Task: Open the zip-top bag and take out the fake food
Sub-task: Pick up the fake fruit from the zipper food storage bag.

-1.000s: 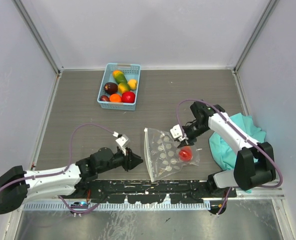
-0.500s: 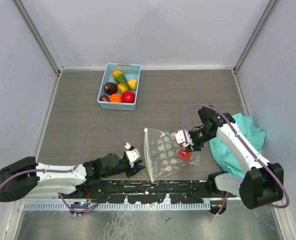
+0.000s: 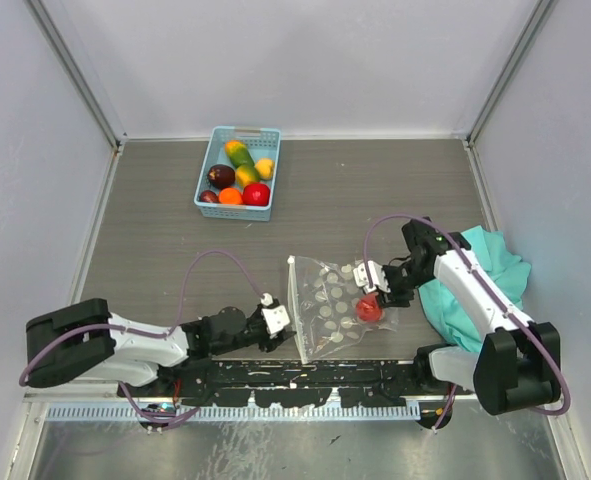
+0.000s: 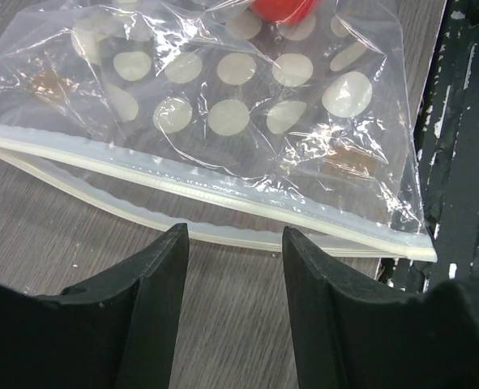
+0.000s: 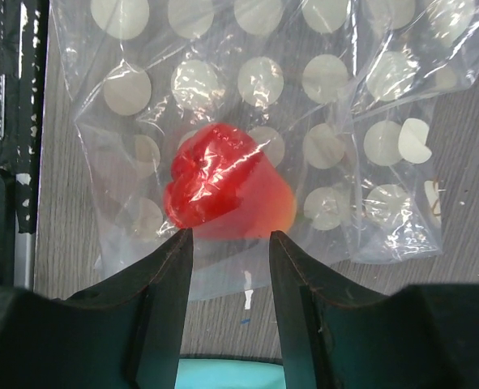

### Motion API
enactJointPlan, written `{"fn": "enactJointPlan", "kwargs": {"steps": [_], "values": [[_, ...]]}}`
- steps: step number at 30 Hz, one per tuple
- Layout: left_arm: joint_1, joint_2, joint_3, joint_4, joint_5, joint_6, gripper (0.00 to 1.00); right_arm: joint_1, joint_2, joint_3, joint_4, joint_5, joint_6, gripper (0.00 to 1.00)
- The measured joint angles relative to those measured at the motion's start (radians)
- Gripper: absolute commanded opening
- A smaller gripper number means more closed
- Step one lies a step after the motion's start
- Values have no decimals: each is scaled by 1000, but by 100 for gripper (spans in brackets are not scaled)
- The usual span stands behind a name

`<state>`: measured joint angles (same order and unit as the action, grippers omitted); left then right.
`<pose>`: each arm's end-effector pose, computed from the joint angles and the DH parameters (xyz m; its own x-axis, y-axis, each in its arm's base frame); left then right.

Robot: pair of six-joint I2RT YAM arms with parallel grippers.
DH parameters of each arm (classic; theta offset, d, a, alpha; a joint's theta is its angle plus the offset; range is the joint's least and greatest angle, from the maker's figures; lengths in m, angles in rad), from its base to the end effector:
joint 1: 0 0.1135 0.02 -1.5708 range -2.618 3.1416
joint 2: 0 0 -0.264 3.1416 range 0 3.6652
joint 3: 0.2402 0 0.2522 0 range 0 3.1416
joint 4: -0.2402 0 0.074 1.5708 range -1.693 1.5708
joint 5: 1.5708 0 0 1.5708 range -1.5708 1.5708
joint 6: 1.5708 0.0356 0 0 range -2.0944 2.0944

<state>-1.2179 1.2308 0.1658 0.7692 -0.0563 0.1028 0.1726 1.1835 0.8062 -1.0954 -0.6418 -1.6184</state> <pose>0.0737 -0.1944 0.1452 -0.0060 0.3127 -0.9498 0.9238 0.3654 0.1145 0.1738 0.0519 0.2215 0.2417 -0.7700 -0.5904 -0.9700 -0.2078 -0.1262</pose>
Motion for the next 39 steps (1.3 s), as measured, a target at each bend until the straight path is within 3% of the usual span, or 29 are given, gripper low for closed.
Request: {"fn": "enactJointPlan", "kwargs": {"steps": [15,19,27,32,39], "values": [[0,249,42,180,5,27,56,1,71,-52,56,39,5,43],[0,317,69,239,10,29,63,13,91,-57,69,43,5,42],[0,472,94,393,11,18,78,79,120,-61,97,51,18,30],[0,534,114,462,10,13,81,118,140,-61,112,53,35,18],[0,576,167,496,8,-5,84,139,172,-60,114,32,51,9]]}}
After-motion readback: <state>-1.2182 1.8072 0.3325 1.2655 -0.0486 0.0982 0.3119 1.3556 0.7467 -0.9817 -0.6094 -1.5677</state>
